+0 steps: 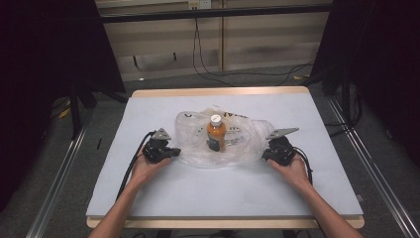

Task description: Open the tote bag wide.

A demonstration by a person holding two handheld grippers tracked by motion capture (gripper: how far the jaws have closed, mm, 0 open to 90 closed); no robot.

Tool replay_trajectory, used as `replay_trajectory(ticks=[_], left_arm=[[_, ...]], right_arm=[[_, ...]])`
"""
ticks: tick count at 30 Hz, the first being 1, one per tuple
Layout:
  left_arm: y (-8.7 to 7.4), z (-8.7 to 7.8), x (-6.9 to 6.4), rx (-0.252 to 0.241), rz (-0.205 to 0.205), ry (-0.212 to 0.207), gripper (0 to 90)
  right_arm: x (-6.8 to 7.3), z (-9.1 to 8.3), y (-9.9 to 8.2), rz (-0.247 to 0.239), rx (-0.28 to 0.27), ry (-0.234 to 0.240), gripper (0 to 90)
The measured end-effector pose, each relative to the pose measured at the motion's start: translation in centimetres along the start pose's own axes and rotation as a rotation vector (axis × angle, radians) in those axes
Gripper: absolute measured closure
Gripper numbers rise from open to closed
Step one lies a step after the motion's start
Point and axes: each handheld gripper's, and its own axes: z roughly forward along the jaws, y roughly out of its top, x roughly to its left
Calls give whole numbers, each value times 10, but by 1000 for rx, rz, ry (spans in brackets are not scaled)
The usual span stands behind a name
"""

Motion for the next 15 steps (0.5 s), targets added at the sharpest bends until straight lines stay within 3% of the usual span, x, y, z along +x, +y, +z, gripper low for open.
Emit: replay_trajectory(ticks=[6, 15], left_arm=[[6, -19, -8, -135, -17, -52, 900], [16, -38, -24, -220, 20, -75, 900]], right_arm=[[13, -20, 6, 11, -143, 89, 900], [23, -73, -8, 15, -237, 77, 900]])
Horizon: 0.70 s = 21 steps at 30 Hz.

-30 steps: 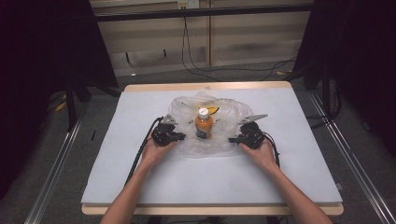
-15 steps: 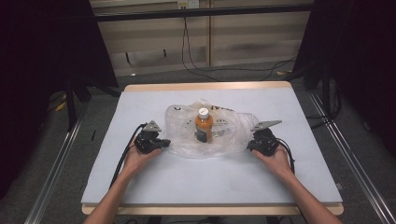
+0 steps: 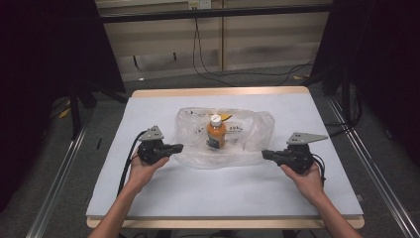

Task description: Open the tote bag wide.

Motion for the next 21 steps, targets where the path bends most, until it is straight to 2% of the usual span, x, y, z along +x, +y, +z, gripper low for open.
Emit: replay_trajectory(ticks=[2, 4, 7, 11, 14, 16, 21], left_arm=[[4, -1, -2, -18, 5, -7, 900], [10, -2, -4, -27, 20, 6, 900], [17, -3, -6, -56, 20, 1, 900], [30, -2, -4, -93, 25, -7, 900], [42, -2, -4, -118, 33, -6, 900], [52, -4, -3, -140, 43, -4, 900], [80, 1, 2, -170, 65, 6, 900]], right_arm=[[-2, -10, 0, 9, -21, -14, 900], [-5, -20, 3, 12, -44, -36, 900], [-10, -27, 12, 25, -76, -54, 900], [-15, -24, 28, 20, -115, -53, 900], [-16, -21, 48, 2, -149, -53, 900], [-17, -21, 61, 5, -186, -38, 900], [-11, -18, 89, -21, -240, -16, 900]])
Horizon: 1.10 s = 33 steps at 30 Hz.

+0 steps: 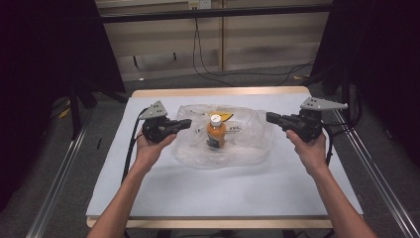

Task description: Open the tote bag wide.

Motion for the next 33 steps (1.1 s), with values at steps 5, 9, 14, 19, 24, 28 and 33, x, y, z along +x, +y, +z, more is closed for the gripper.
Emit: replay_trajectory(ticks=[5, 9, 14, 19, 24, 28, 33], left_arm=[[15, 30, 8, 33, 3, -2, 900], [9, 62, 14, 137, 11, 20, 900], [-19, 93, 28, 259, -10, 38, 900], [-46, 112, 36, 366, -29, 68, 900], [-66, 111, 43, 432, -45, 78, 900], [-66, 98, 45, 500, 21, 70, 900], [-70, 84, 44, 536, 40, 51, 900]], right_arm=[[7, 30, 9, -27, 59, 61, 900], [3, 62, 0, -36, 151, 95, 900], [-13, 93, -26, -31, 281, 83, 900], [-40, 116, -55, -1, 406, 15, 900], [-62, 127, -77, 12, 493, -31, 900], [-72, 126, -86, 2, 536, -35, 900], [-77, 118, -85, -18, 559, -45, 900]])
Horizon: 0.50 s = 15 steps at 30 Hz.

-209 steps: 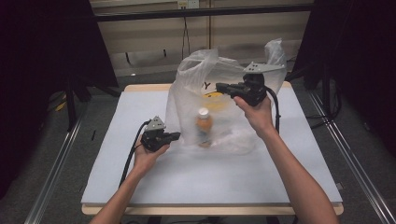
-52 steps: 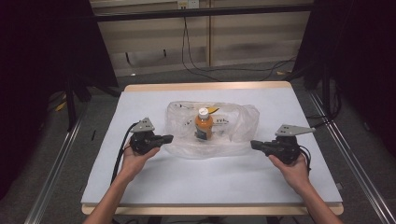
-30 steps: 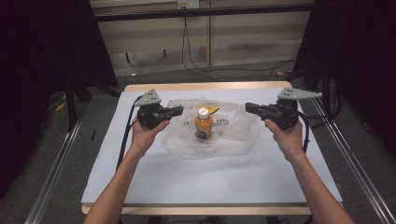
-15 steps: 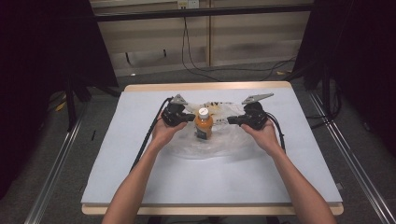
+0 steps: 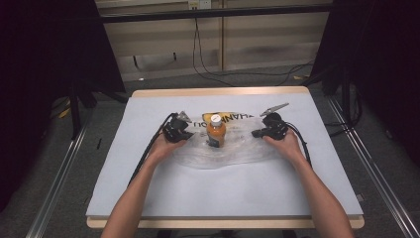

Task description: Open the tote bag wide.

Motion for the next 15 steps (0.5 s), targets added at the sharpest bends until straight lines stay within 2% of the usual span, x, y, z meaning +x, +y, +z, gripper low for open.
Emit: replay_trajectory(ticks=[1, 4, 5, 7, 8, 11, 15], left_arm=[[-2, -3, -1, 9, 12, -15, 900], [-7, -9, -5, 42, 64, -10, 900], [-9, -13, -8, 60, 93, -7, 900], [-12, -17, -13, 82, 122, -14, 900], [-14, -19, -14, 82, 122, -22, 900], [-18, -25, -20, 113, 177, -12, 900], [-22, -30, -25, 133, 201, -5, 900]], right_arm=[[-1, -4, -1, -14, 21, -19, 900], [-6, -13, -6, -25, 54, 0, 900], [-6, -16, -8, -48, 70, -6, 900], [-5, -23, -11, -90, 113, -8, 900], [-4, -27, -13, -118, 136, -11, 900], [1, -35, -18, -151, 179, 12, 900], [2, -44, -26, -179, 198, 22, 900]])
